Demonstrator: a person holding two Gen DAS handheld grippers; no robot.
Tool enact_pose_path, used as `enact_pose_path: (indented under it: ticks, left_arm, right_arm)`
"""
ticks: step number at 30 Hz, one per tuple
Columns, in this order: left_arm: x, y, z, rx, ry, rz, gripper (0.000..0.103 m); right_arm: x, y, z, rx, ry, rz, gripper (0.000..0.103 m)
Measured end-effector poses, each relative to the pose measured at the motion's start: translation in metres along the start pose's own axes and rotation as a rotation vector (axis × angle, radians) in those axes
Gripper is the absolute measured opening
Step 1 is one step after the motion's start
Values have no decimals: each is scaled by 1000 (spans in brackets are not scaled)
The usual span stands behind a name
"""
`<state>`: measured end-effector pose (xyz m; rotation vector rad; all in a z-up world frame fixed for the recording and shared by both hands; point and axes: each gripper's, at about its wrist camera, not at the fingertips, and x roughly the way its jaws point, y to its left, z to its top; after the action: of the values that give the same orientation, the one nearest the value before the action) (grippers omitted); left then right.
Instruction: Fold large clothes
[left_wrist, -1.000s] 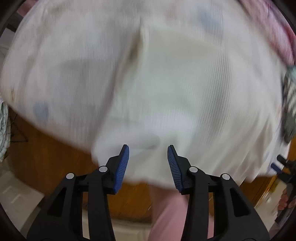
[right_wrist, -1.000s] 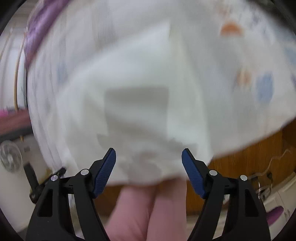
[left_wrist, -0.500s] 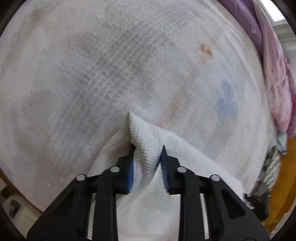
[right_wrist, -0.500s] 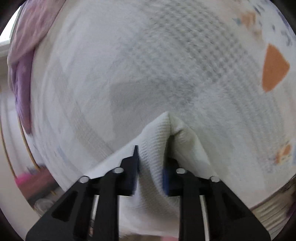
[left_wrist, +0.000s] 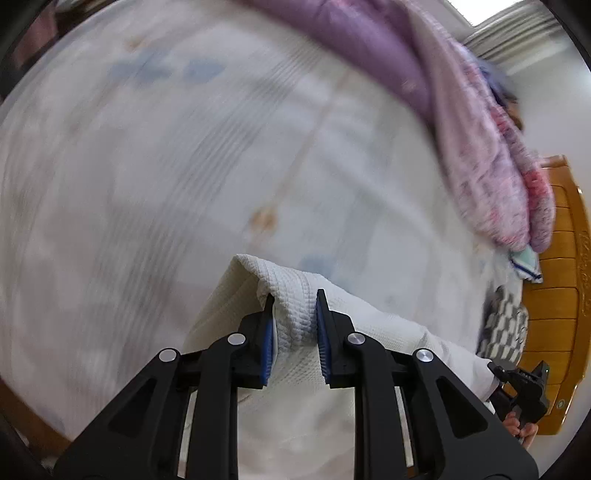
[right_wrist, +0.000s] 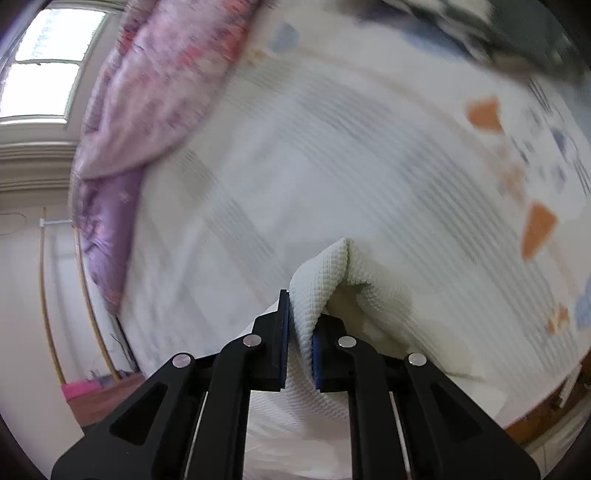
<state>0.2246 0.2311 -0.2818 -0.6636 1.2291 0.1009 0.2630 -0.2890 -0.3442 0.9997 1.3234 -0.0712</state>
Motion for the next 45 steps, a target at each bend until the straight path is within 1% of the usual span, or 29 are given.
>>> enact_pose_path:
  ticks: [2,3,4,5,6,7,8,9,10,12,14,18,21,25,26,27,28,29,30,31,32,33,34,35,36,38,40,42,45]
  left_arm:
    - [4,-19,25,10,-17,-17,20]
    - [13,-27,36,14,-18,-17,22]
    - [22,-33,45,23,-13,-5,28]
    - [34,-38,53,33,-4,33,31]
    - [41,-39,58,45,4,73,38]
    - [51,-41,60,64,24,105,38]
    - [59,-41,59,79,57,131,38]
    - [65,-38,54,90,100,162,45]
    - [68,-33,44,100,129,178,55]
    - [67,-18,19,108,147,215,61]
    - [73,0,-11,76,219,270,61]
    - [81,24,-62,-1,330,309,61]
    - [84,27,-94,-28,374,290,61]
    - [88,24,-108,-53,358,293,61]
    - [88,23,-109,-57,349,302,61]
    - [88,21,-110,-59,332,313,60]
    - [88,18,-110,-56,314,315,55]
    - [87,15,-109,-46,286,310,48]
    - [87,12,-108,-39,274,312,34]
    - [89,11,-107,-34,272,326,23]
    - [91,10,-106,-34,280,340,18]
    - [94,12,-105,-38,289,361,8]
    - [94,14,-104,-48,294,366,7]
    - [92,15,-104,-51,298,351,5]
    - [88,16,-105,-29,298,351,3]
    - [82,13,-108,18,306,357,2]
    - [74,18,-111,3,307,336,2]
    - [62,24,-122,-30,304,301,2]
    - [57,30,-138,-16,302,314,2]
  right_arm:
    - [-1,19,20,-24,-20,3,9]
    - [3,27,30,-29,-23,0,9]
    - [10,33,39,-31,-17,-8,10]
    - [17,35,48,-27,-6,-29,15]
    - [28,38,59,-27,3,-104,25]
    - [35,37,66,-36,0,-170,32]
    - [39,36,70,-47,-4,-242,50]
    - [38,32,68,-64,-7,-244,63]
    - [35,27,61,-83,-6,-231,65]
    - [32,13,47,-124,19,-263,66]
    - [35,-11,25,-144,66,-325,66]
    - [34,-67,-26,-87,149,-378,66]
    - [38,-99,-57,-8,229,-361,66]
    - [46,-115,-77,56,253,-285,66]
    - [51,-114,-79,61,257,-267,65]
    - [56,-112,-80,64,256,-249,61]
    - [59,-110,-79,64,253,-238,58]
    - [63,-108,-79,60,251,-228,53]
    - [68,-103,-77,50,247,-213,51]
    - [71,-101,-75,43,241,-208,49]
    - [76,-100,-73,32,231,-225,40]
    - [78,-98,-72,26,231,-249,20]
    - [82,-99,-71,16,226,-307,7]
    - [81,-101,-71,17,209,-334,3]
    - [77,-104,-72,39,205,-317,3]
    - [69,-110,-75,59,208,-320,2]
    - [56,-115,-81,51,206,-334,2]
    - [48,-119,-86,30,208,-364,2]
    - [45,-133,-90,41,226,-401,2]
